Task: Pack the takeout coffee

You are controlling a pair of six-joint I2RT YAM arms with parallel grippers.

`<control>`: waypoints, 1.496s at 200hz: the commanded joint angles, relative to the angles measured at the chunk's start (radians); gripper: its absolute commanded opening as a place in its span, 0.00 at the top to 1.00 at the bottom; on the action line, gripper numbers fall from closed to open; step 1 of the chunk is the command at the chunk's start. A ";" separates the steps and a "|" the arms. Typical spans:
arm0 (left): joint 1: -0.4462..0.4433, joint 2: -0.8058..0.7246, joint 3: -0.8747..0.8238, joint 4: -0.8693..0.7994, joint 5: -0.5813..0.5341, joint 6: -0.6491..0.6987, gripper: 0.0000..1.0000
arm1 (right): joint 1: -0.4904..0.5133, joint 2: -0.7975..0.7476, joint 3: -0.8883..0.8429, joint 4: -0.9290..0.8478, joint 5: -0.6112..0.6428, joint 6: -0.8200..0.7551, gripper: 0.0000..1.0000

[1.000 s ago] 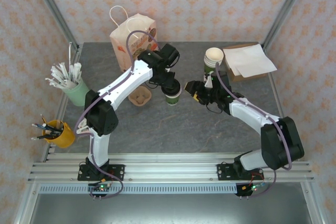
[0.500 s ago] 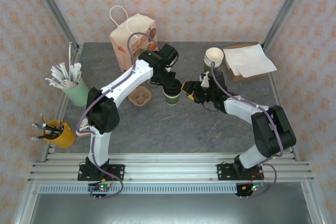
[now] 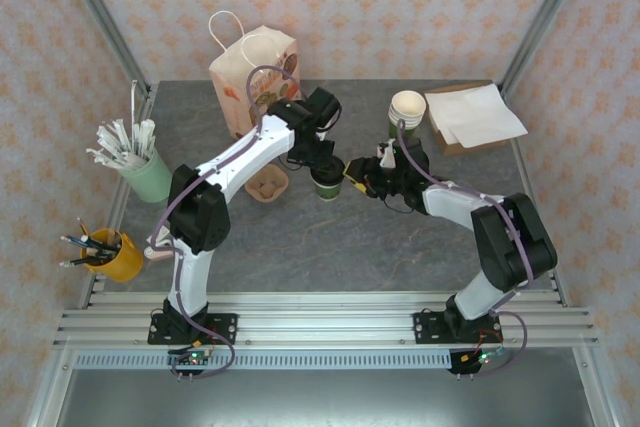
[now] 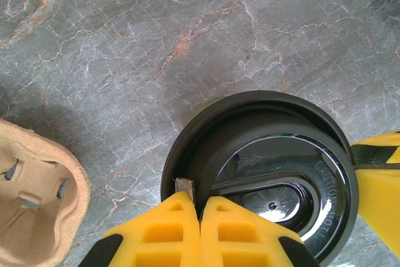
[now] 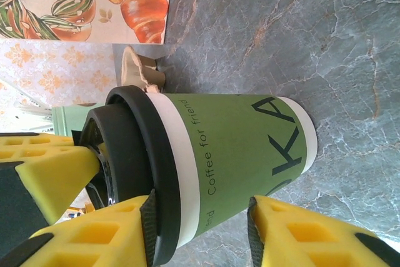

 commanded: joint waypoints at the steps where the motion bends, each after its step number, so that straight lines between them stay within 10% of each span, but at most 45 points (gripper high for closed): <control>1: 0.008 0.018 -0.019 -0.008 -0.029 0.022 1.00 | 0.009 0.021 0.030 -0.029 0.004 -0.010 0.58; 166: 0.011 -0.037 -0.509 0.222 0.045 -0.063 1.00 | 0.054 0.134 -0.150 -0.256 0.311 -0.058 0.77; 221: -0.028 -0.109 -0.579 0.291 -0.090 -0.144 1.00 | 0.057 0.036 -0.100 -0.324 0.400 -0.162 0.73; 299: -0.057 -0.129 -0.409 0.141 -0.189 -0.335 1.00 | 0.069 -0.186 -0.060 -0.051 0.193 -0.030 0.53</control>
